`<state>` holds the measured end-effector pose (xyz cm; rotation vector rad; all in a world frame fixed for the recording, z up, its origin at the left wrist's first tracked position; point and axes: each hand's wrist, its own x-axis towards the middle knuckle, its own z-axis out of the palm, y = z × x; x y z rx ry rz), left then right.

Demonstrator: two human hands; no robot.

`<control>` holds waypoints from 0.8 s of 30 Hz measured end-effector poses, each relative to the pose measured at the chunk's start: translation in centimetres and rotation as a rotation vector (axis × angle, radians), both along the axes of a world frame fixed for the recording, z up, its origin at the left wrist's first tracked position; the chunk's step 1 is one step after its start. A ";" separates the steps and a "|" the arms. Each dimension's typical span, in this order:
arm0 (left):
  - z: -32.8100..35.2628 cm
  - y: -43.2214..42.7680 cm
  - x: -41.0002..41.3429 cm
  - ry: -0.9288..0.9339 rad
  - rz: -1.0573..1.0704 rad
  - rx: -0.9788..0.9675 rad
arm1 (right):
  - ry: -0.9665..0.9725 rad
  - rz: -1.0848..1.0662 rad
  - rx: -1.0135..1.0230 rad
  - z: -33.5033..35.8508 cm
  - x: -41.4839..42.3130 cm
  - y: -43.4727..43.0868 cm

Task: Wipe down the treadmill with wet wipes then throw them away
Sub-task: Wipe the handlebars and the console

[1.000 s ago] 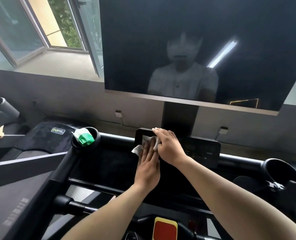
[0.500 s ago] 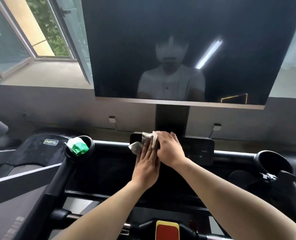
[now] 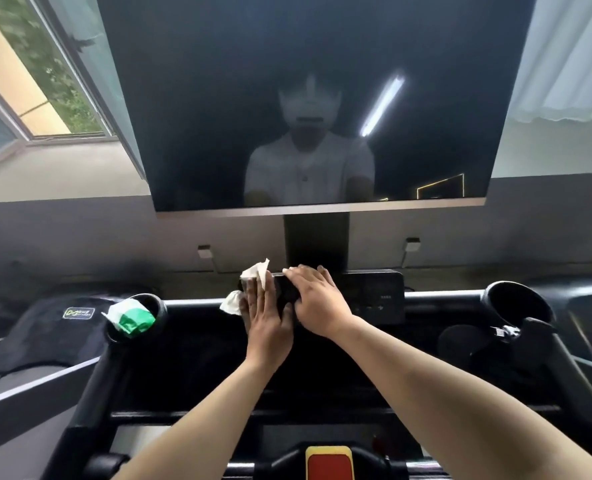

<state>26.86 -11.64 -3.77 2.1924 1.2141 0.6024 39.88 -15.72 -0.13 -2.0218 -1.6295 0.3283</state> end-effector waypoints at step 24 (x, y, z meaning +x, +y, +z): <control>0.2 -2.2 -1.5 -0.516 0.487 -0.467 | -0.051 0.004 0.017 -0.9 -0.2 -0.1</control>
